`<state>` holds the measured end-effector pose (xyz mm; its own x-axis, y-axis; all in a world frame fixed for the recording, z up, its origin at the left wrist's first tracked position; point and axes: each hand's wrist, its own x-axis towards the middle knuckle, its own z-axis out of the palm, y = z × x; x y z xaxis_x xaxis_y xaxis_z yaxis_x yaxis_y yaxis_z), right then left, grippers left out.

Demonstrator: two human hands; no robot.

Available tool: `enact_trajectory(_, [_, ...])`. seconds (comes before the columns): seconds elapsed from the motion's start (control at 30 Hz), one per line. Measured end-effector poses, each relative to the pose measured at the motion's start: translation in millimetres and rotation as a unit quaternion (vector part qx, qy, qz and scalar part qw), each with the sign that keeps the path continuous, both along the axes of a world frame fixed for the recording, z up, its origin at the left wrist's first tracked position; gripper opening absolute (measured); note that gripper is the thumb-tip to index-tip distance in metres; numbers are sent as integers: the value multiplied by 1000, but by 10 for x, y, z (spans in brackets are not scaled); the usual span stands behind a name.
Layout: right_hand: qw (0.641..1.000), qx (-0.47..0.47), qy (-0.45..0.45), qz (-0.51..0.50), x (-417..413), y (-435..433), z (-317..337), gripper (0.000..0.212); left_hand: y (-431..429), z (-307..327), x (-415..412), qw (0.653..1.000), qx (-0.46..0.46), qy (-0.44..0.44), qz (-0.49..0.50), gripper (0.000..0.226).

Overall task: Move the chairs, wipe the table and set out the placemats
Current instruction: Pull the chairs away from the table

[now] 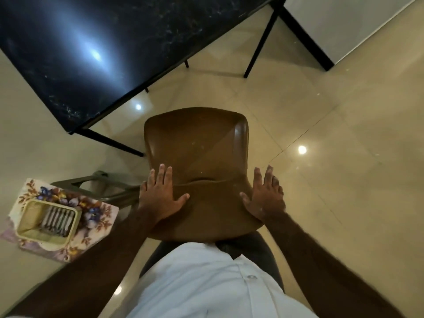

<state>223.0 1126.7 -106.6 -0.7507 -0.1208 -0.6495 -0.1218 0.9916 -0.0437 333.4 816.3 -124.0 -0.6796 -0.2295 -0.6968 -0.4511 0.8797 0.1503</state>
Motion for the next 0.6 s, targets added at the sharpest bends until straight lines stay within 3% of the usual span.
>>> enact_trajectory(0.1, [993,-7,-77,-90,-49,23,-143,110,-162,-143,108,993,33,-87,76,123])
enact_trajectory(0.17, [979,-24,-119,-161,-87,-4,-205,109,-269,-228,224,971,87,-122,188,126])
enact_trajectory(0.2, [972,-33,-136,-190,-101,-5,-240,107,-286,-226,269,949,127,-120,262,123])
enact_trajectory(0.3, [952,-60,-176,-245,-171,-20,-355,101,-289,-185,328,837,236,-103,484,87])
enact_trajectory(0.43, [889,-124,-257,-359,-238,-78,-395,81,-345,-138,328,749,267,-143,590,59])
enact_trajectory(0.5, [860,-129,-293,-397,-264,-89,-367,76,-332,-65,271,736,262,-157,604,37])
enact_trajectory(0.6, [848,-118,-305,-417,-296,-75,-334,70,-304,25,211,747,248,-152,598,26])
